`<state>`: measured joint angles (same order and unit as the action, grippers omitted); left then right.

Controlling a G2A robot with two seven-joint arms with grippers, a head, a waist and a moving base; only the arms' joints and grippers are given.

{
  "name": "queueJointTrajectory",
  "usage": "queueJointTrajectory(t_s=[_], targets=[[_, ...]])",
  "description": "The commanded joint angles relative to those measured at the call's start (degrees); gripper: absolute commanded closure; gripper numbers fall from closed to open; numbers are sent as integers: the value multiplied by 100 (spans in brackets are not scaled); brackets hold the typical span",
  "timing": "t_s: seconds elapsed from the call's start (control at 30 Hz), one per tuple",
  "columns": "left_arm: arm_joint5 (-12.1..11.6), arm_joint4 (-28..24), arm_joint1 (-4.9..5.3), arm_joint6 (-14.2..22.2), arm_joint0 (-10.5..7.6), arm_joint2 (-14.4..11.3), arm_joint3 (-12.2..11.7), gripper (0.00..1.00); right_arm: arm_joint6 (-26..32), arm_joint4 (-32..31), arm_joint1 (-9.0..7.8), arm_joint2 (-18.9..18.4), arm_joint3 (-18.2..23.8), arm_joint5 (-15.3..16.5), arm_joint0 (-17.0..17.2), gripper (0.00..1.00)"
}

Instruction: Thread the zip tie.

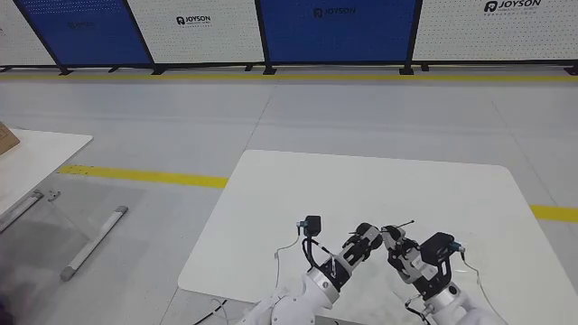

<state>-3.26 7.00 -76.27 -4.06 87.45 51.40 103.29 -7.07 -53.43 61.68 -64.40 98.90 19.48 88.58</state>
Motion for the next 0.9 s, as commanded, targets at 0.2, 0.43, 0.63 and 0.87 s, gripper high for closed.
queueJointTrajectory(t_s=[0.2, 0.43, 0.63, 0.87], targets=[[-362, -95, 16, 58, 68, 38, 92, 100, 124, -42, 13, 53, 14, 0, -63, 100], [-475, -136, 29, 79, 112, 73, 149, 100, 232, -49, 27, 80, -6, 0, -118, 100], [-541, -115, 48, 104, 195, 98, 269, 100, 267, -25, 40, 81, -46, 0, -144, 100], [-593, -71, 70, 130, 298, 111, 441, 100, 270, 30, 48, 99, -142, 0, -172, 100]])
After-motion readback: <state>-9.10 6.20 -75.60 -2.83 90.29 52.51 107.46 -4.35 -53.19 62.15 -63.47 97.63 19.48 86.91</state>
